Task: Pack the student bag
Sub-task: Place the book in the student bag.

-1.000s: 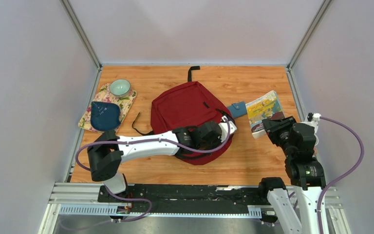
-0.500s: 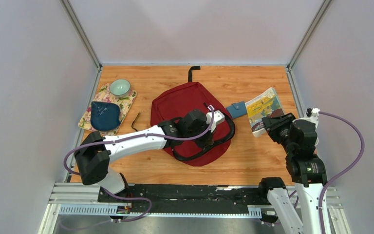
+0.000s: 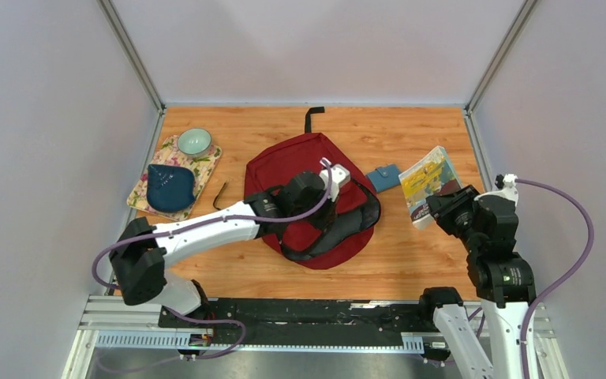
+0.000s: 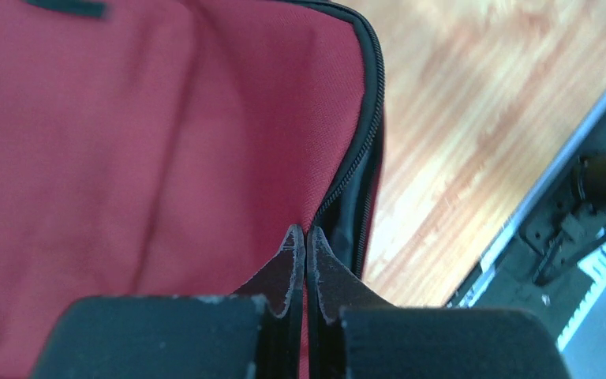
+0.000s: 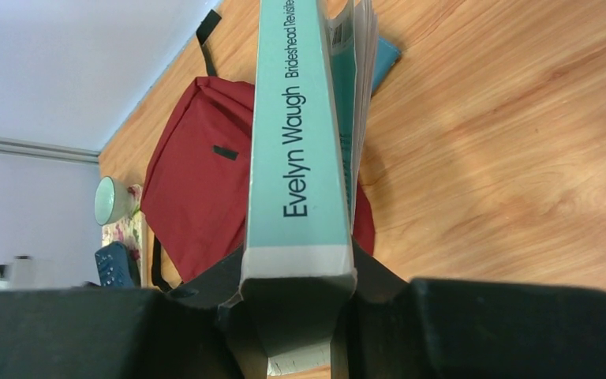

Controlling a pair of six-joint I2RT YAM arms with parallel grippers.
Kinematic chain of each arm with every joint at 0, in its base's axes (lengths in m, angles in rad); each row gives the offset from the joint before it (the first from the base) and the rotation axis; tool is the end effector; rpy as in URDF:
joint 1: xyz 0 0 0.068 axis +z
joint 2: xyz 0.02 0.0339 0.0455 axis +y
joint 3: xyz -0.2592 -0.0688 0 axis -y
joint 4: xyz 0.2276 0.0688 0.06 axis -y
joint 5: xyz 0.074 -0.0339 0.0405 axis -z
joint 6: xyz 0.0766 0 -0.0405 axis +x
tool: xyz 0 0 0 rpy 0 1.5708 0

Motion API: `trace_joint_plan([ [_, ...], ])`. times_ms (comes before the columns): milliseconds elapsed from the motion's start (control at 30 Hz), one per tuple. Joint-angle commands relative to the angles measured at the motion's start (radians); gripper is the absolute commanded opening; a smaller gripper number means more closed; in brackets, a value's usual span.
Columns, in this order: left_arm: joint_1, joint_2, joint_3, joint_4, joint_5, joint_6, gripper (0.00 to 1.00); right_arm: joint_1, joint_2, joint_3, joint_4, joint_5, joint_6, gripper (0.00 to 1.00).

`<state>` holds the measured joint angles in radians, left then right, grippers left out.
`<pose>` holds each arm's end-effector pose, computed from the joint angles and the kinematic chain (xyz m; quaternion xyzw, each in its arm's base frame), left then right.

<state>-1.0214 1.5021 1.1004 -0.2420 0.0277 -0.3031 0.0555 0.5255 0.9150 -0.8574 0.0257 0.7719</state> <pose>0.1839 -0.3044 0.2480 0.3202 0.8351 -0.2847 0.3450 0.1179 0.0046 0.3175 0.3049 0.7953 0.2006 0.4841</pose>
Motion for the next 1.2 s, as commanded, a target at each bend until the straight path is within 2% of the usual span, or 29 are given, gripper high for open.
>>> trace_joint_plan([
  [0, 0.038, -0.134, 0.010, 0.063, -0.135, 0.001, 0.00, -0.003, -0.018, 0.084, 0.046, -0.010, -0.066, 0.00],
  [233, 0.041, -0.241, 0.070, 0.079, -0.232, 0.078, 0.00, -0.002, -0.002, 0.073, 0.011, -0.286, 0.006, 0.00],
  [400, 0.041, -0.284, 0.044, 0.136, -0.223, 0.108, 0.00, -0.003, 0.007, 0.033, 0.046, -0.524, 0.098, 0.00],
  [533, 0.041, -0.318, 0.003, 0.225, -0.206, 0.116, 0.00, -0.002, 0.004, -0.007, 0.090, -0.676, 0.174, 0.00],
  [600, 0.041, -0.309, 0.021, 0.219, -0.196, 0.121, 0.00, -0.002, 0.002, -0.021, 0.115, -0.736, 0.208, 0.00],
  [933, 0.040, -0.260, 0.064, 0.227, -0.169, 0.105, 0.00, 0.001, 0.021, -0.042, -0.003, -0.764, 0.115, 0.00],
  [1033, 0.040, -0.258, 0.069, 0.234, -0.169, 0.096, 0.00, 0.004, 0.037, -0.090, 0.052, -0.817, 0.144, 0.00],
  [1167, 0.040, -0.260, 0.078, 0.236, -0.178, 0.088, 0.00, 0.040, 0.071, -0.171, 0.205, -0.833, 0.193, 0.00],
])
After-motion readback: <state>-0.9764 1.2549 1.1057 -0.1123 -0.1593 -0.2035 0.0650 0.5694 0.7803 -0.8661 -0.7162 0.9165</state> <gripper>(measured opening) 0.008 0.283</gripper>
